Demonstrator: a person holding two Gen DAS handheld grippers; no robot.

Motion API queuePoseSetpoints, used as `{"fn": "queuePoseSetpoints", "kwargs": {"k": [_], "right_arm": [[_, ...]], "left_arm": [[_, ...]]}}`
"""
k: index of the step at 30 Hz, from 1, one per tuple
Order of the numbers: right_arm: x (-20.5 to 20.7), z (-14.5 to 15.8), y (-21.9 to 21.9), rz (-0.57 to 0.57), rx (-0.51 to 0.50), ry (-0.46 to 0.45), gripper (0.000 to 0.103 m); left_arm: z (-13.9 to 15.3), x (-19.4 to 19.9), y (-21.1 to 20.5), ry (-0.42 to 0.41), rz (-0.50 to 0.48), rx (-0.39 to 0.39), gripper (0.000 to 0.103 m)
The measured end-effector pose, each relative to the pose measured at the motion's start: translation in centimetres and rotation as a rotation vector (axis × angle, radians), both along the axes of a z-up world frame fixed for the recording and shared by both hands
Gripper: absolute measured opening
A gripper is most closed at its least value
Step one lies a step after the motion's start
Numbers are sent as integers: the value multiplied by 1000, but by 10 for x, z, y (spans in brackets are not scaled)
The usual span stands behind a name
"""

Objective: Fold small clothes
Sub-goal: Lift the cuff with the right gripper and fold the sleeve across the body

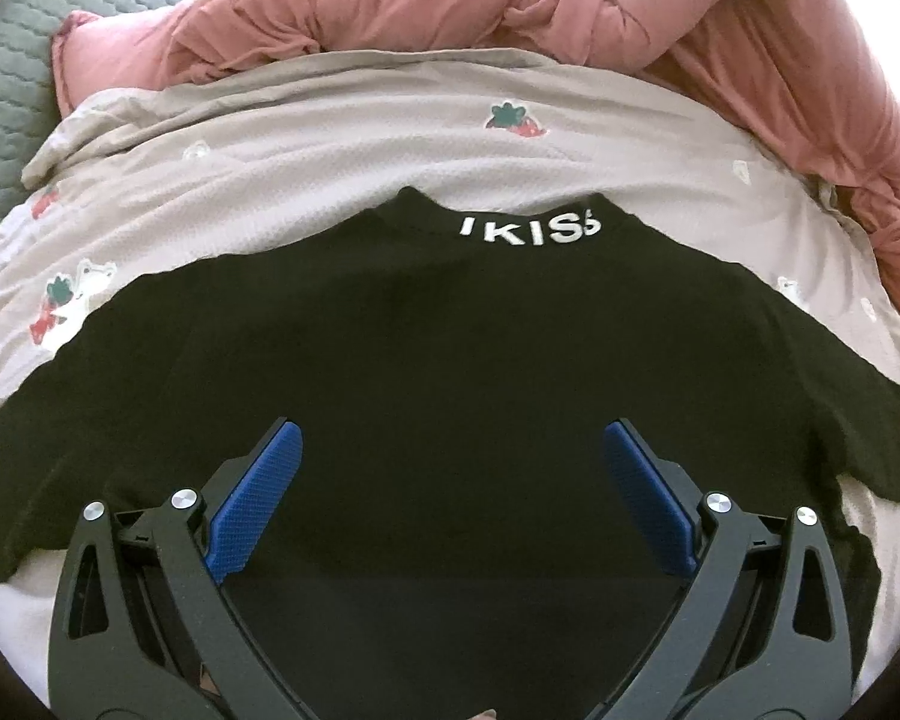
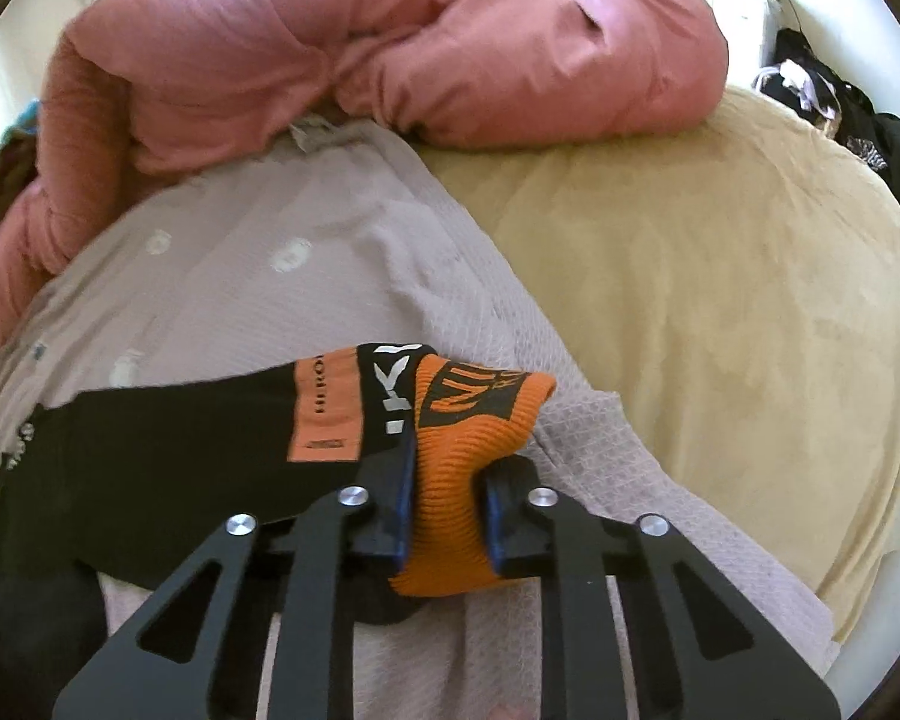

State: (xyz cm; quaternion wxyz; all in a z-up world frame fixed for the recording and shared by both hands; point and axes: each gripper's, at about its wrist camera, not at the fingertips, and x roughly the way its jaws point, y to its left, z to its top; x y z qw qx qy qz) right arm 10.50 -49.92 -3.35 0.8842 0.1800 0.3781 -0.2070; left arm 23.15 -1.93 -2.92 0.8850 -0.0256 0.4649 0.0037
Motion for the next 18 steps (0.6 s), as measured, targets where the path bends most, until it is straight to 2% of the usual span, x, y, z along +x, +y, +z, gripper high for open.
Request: {"fn": "queuePoseSetpoints", "kwargs": {"k": [4,8,9,13,18], "right_arm": [[-2,16,5,-17,-48,-9,17],[4,36,25,16,-173,-18,16],[7,42,30,30,-176,-26,15],[18,65,51,113,-108,-96,15],[32,82,92,259,32,-167,15]], "left_arm": [[1,-4,10,-15,9,-19,94],[6,-9,19,-40,20,-25,94],[7,-9,21,-42,21,-29,94],[10,-12,31,-52,30,-45,94],[16,-17,43,-67,46,-53,94]]}}
